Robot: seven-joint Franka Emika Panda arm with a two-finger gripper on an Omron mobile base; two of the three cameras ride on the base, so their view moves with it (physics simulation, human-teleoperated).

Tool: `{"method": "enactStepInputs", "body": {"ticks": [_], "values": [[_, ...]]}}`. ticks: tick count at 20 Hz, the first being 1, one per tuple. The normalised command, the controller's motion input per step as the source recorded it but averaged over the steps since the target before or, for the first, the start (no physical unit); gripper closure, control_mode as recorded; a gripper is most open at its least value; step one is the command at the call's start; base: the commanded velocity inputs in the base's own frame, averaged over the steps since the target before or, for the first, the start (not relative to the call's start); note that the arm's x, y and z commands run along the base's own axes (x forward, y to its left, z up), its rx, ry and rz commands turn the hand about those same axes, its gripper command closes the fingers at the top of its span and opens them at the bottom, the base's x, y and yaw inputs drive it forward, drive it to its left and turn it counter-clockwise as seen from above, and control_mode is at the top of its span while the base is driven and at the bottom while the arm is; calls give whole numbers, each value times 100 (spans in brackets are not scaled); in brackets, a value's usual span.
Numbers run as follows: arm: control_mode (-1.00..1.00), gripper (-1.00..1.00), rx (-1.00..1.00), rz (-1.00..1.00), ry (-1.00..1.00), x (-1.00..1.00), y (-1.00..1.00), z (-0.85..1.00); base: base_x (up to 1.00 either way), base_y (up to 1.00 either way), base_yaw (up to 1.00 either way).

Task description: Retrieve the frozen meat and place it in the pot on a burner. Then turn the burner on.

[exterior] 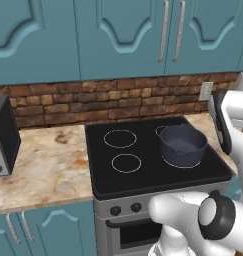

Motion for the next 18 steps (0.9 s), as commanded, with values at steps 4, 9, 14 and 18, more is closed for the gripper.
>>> {"method": "enactStepInputs", "body": {"ticks": [4, 9, 14, 18], "values": [[-100, -100, 0, -15, 1, 31, -87, -9, 0, 0, 0], [-100, -100, -1, -13, 0, 27, -68, -29, 0, 0, 0], [-100, -100, 0, -7, 2, 12, -37, -8, 0, 0, 0], [-100, -100, 0, -3, 3, 14, -29, -11, 0, 0, 0]]}}
